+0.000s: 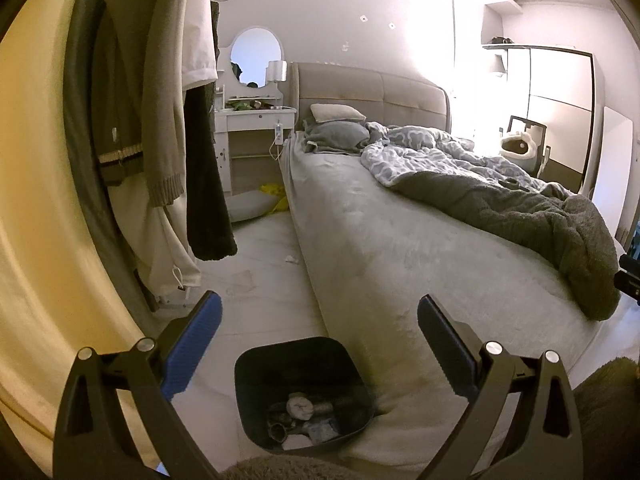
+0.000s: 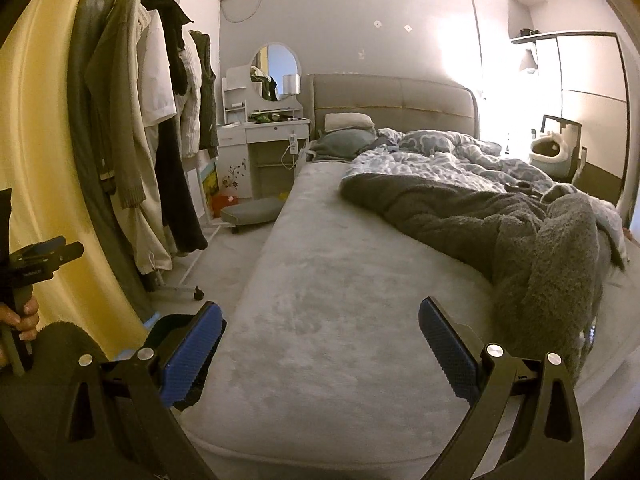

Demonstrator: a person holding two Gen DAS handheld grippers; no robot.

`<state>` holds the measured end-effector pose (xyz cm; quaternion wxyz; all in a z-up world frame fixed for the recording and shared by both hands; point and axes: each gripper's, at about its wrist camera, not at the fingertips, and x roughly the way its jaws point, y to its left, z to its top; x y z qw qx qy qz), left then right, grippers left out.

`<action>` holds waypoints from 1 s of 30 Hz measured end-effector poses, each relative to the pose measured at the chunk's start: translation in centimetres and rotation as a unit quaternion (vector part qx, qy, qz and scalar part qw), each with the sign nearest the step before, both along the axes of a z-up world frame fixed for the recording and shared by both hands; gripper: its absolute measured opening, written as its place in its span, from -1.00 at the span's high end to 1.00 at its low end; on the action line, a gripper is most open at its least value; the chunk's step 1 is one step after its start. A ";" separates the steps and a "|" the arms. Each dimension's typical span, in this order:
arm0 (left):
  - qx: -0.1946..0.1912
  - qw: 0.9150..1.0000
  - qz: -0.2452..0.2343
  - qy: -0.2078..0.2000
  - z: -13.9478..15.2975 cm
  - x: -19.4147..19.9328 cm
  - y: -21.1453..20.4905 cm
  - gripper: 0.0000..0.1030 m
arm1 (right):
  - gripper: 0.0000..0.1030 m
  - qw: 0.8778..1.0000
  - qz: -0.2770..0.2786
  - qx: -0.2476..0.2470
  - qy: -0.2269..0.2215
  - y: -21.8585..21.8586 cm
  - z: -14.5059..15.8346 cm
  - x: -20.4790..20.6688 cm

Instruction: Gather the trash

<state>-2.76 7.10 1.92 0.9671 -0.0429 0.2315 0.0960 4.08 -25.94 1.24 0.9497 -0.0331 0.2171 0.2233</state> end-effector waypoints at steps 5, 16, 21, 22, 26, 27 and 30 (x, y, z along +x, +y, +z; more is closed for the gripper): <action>0.000 1.000 0.000 0.000 0.0 0.0 0.0 -0.94 | -0.94 1.000 0.000 0.001 0.000 0.0 0.0 0.0; 0.001 1.000 0.000 0.001 0.0 0.0 0.1 -0.94 | -0.94 1.000 0.001 -0.002 0.000 -0.1 0.0 0.1; 0.000 1.000 0.002 0.002 -0.1 0.0 0.1 -0.94 | -0.94 1.000 0.001 -0.003 0.001 0.0 0.1 0.1; 0.000 1.000 0.002 0.002 -0.1 0.0 0.1 -0.94 | -0.94 1.000 0.001 -0.003 0.001 0.0 0.0 0.1; 0.001 1.000 0.002 0.003 -0.2 -0.1 0.1 -0.94 | -0.94 1.000 0.000 -0.003 0.000 0.0 0.1 0.0; 0.000 1.000 0.002 0.003 -0.1 0.0 0.1 -0.94 | -0.94 1.000 0.000 -0.003 0.001 0.0 0.1 0.1; 0.000 1.000 0.002 0.003 -0.1 0.0 0.1 -0.94 | -0.94 1.000 0.000 -0.003 0.001 0.1 0.1 0.0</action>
